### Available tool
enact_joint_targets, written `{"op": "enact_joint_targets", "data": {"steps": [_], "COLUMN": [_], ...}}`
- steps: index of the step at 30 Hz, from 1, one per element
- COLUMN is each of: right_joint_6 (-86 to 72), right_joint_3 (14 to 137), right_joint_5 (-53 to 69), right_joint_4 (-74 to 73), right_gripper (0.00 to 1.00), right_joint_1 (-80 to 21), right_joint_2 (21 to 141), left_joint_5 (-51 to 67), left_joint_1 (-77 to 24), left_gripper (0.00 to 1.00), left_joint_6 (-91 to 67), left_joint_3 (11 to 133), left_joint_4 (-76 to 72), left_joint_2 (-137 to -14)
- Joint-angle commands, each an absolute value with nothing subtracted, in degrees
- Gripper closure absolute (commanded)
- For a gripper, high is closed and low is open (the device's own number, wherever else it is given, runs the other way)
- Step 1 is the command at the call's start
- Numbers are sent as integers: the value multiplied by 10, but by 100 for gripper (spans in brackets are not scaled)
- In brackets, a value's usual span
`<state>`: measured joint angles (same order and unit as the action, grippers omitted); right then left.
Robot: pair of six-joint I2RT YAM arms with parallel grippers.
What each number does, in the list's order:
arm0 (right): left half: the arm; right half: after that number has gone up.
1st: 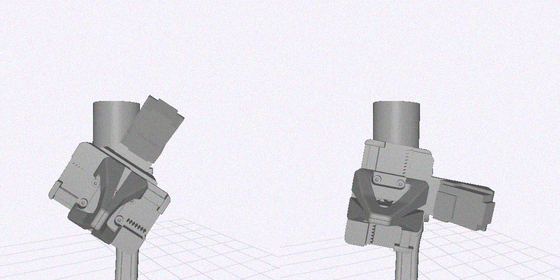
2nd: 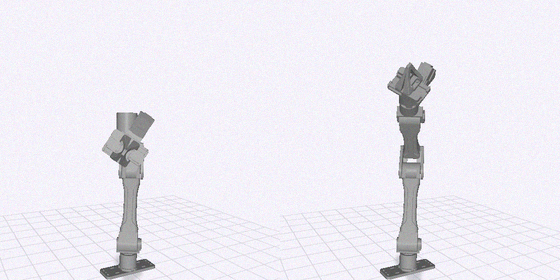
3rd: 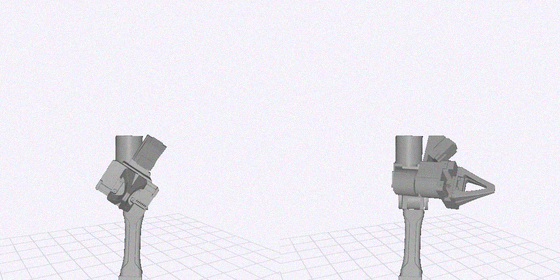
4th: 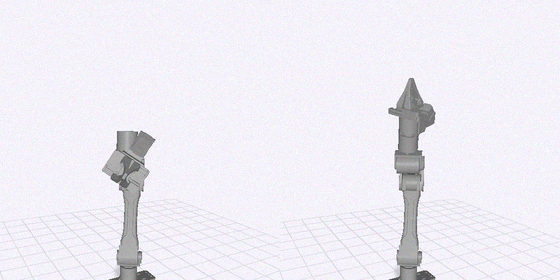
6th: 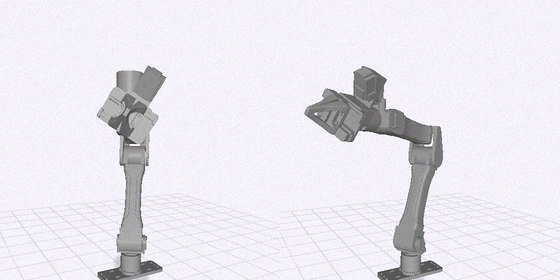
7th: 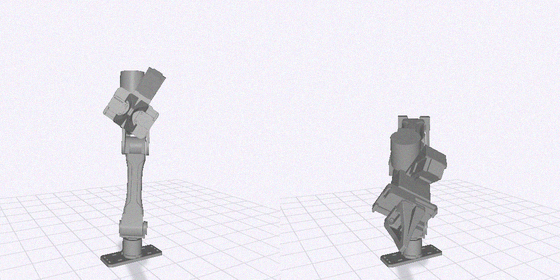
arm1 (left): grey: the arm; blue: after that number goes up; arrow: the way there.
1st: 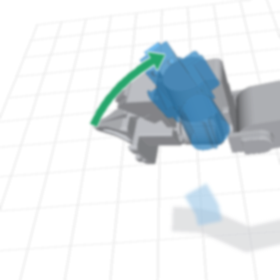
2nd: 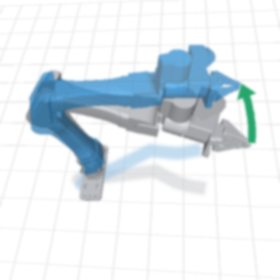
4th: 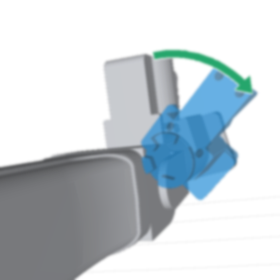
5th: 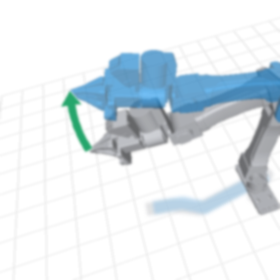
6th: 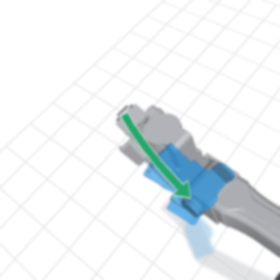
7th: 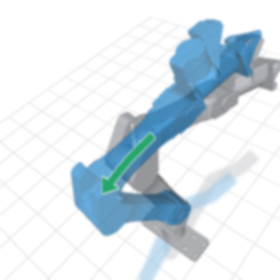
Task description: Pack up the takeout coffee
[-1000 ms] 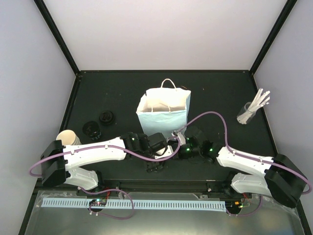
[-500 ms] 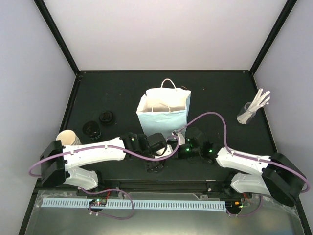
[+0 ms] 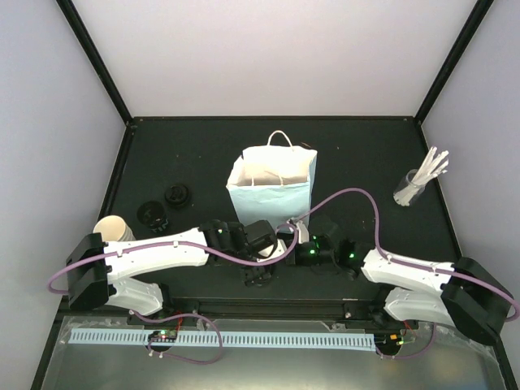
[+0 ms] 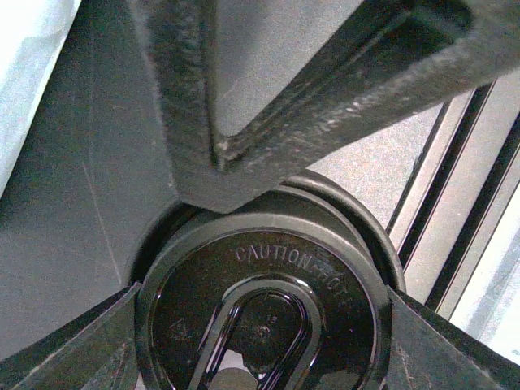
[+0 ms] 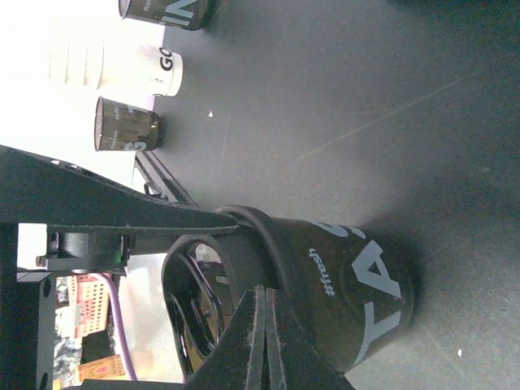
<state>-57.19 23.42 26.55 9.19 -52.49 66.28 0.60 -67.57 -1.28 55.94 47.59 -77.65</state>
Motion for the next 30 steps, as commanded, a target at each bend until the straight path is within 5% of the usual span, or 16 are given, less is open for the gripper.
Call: {"op": "enact_joint_targets", "data": {"steps": [1,30], "right_joint_6": [-563,-540], "right_joint_3": [219,273], "right_joint_5": [217,283], "right_joint_4": [-79,-101], "right_gripper": [99,99], "right_joint_1": [-556,-556], "right_joint_2": [656,583], "left_joint_5": [24,21], "left_joint_1": [-680,-680], "left_gripper": [31,31], "left_joint_6": [-53,-98], "left_joint_3": [546,538], "left_joint_4": [432,430], "left_joint_2": [-811,-812]}}
